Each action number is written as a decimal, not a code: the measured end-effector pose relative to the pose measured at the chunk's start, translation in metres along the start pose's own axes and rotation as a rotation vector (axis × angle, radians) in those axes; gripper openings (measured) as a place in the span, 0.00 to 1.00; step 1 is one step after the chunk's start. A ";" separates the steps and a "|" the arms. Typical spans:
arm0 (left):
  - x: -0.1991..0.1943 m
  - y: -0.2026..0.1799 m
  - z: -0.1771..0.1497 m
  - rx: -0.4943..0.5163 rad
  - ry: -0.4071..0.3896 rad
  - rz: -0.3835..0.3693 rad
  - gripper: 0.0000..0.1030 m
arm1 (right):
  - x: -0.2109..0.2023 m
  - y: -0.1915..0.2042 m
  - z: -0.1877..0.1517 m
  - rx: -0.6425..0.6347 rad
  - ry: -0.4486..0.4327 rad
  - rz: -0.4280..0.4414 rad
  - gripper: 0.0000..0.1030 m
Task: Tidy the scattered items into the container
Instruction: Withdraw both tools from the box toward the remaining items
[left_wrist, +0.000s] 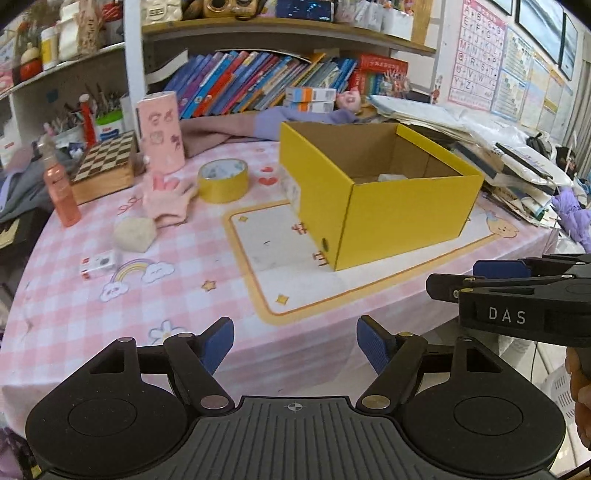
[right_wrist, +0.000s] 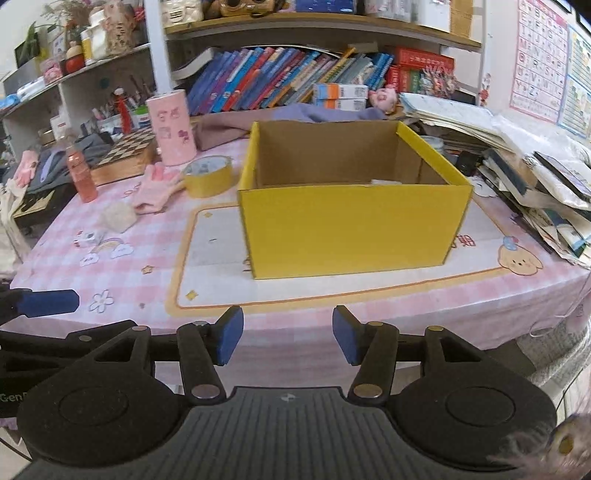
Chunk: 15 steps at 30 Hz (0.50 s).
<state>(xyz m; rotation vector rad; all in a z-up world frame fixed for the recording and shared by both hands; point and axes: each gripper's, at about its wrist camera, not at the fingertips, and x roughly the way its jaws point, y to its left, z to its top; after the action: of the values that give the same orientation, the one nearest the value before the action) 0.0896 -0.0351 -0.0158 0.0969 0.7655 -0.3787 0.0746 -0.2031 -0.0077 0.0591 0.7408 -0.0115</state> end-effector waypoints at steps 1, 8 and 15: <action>-0.002 0.002 -0.001 -0.004 -0.001 0.005 0.74 | 0.000 0.003 0.000 -0.006 -0.001 0.006 0.51; -0.013 0.016 -0.010 -0.033 -0.005 0.040 0.74 | -0.001 0.022 -0.002 -0.038 -0.002 0.041 0.52; -0.022 0.032 -0.017 -0.055 -0.007 0.071 0.74 | 0.001 0.041 -0.002 -0.062 0.000 0.075 0.54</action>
<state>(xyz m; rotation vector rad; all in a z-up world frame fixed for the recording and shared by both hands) 0.0756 0.0049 -0.0147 0.0708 0.7633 -0.2904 0.0748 -0.1623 -0.0077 0.0280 0.7383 0.0832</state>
